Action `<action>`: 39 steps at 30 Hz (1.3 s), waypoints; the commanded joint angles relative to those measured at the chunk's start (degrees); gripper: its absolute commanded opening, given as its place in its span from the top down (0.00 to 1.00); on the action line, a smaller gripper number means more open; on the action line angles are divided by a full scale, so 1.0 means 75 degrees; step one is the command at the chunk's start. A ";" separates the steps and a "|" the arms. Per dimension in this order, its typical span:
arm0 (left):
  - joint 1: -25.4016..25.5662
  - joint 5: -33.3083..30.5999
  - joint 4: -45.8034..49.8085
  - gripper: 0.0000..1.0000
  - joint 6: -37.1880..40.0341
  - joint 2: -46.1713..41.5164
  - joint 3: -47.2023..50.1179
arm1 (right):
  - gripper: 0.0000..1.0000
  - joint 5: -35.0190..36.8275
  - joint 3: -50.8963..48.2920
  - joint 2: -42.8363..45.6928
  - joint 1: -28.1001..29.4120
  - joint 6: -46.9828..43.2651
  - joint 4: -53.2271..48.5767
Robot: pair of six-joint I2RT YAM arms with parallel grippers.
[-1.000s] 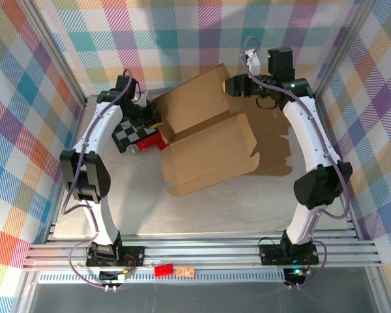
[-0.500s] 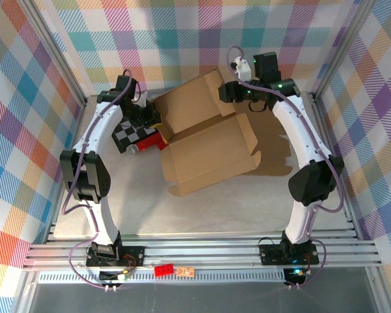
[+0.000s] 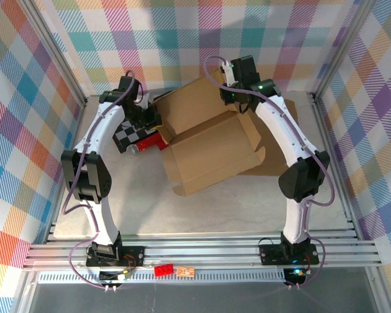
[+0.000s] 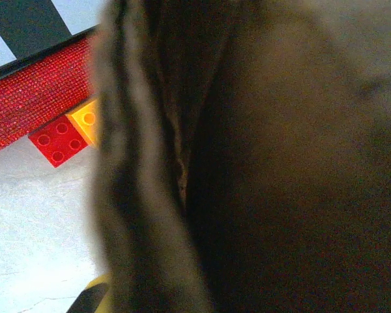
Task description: Fold the paper box
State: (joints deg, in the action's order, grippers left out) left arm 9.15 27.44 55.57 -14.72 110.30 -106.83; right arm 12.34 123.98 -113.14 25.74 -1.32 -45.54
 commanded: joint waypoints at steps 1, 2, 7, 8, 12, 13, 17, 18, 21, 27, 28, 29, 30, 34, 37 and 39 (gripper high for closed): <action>0.0179 0.0295 0.0023 1.00 0.0044 -0.0317 -0.0310 | 0.97 0.1532 0.0403 -0.0258 0.0342 0.0209 -0.0382; 0.0191 0.0251 0.0036 1.00 0.0030 -0.0321 -0.0332 | 1.00 0.1868 0.0466 -0.0305 0.0414 0.0266 -0.0461; 0.0277 0.0118 0.0149 1.00 0.0041 -0.0281 -0.0370 | 0.98 0.2113 0.0659 -0.0403 0.0506 0.0432 -0.0665; 0.0289 0.0097 0.0161 1.00 0.0052 -0.0278 -0.0360 | 0.95 0.2103 0.0686 -0.0413 0.0497 0.0434 -0.0672; 0.0327 0.0103 0.0213 1.00 0.0085 -0.0258 -0.0346 | 0.87 0.2039 0.0929 -0.0596 0.0482 0.0457 -0.0788; 0.0327 0.0103 0.0219 1.00 0.0094 -0.0261 -0.0345 | 0.84 0.2025 0.1000 -0.0648 0.0459 0.0469 -0.0816; 0.0339 0.0105 0.0281 1.00 0.0135 -0.0258 -0.0369 | 0.79 0.1976 0.1331 -0.0859 0.0384 0.0551 -0.1001; 0.0339 0.0100 0.0292 1.00 0.0146 -0.0258 -0.0372 | 0.79 0.1976 0.1389 -0.0902 0.0355 0.0569 -0.1028; 0.0339 0.0079 0.0324 1.00 0.0158 -0.0270 -0.0370 | 0.80 0.2010 0.1513 -0.0998 0.0339 0.0610 -0.1114; 0.0362 -0.0051 0.0424 1.00 0.0135 -0.0246 -0.0404 | 1.00 0.2684 0.1747 -0.1263 0.0342 0.1055 -0.1540; 0.0377 -0.0100 0.0450 1.00 0.0112 -0.0237 -0.0416 | 1.00 0.2893 0.1869 -0.1350 0.0353 0.1241 -0.1771; 0.0385 -0.0156 0.0474 1.00 0.0074 -0.0235 -0.0421 | 1.00 0.3110 0.1979 -0.1423 0.0374 0.1433 -0.1969; 0.0397 -0.0242 0.0510 1.00 0.0032 -0.0223 -0.0439 | 1.00 0.3386 0.2072 -0.1474 0.0408 0.1683 -0.2169; 0.0466 -0.0491 0.0542 1.00 -0.0264 -0.0170 -0.0446 | 1.00 0.4178 0.2407 -0.1777 0.0560 0.2454 -0.3071; 0.0566 -0.0728 0.0680 1.00 -0.0401 -0.0074 -0.0533 | 1.00 0.4566 0.2582 -0.1973 0.0735 0.2943 -0.3654; 0.0626 -0.0884 0.0751 1.00 -0.0471 -0.0021 -0.0536 | 1.00 0.4556 0.2400 -0.1941 0.0848 0.3211 -0.3815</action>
State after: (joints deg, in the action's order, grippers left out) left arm 13.13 21.56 59.72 -15.92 110.30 -108.05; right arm 41.04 141.49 -126.69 31.48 15.66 -67.26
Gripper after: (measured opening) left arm 0.066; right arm 0.086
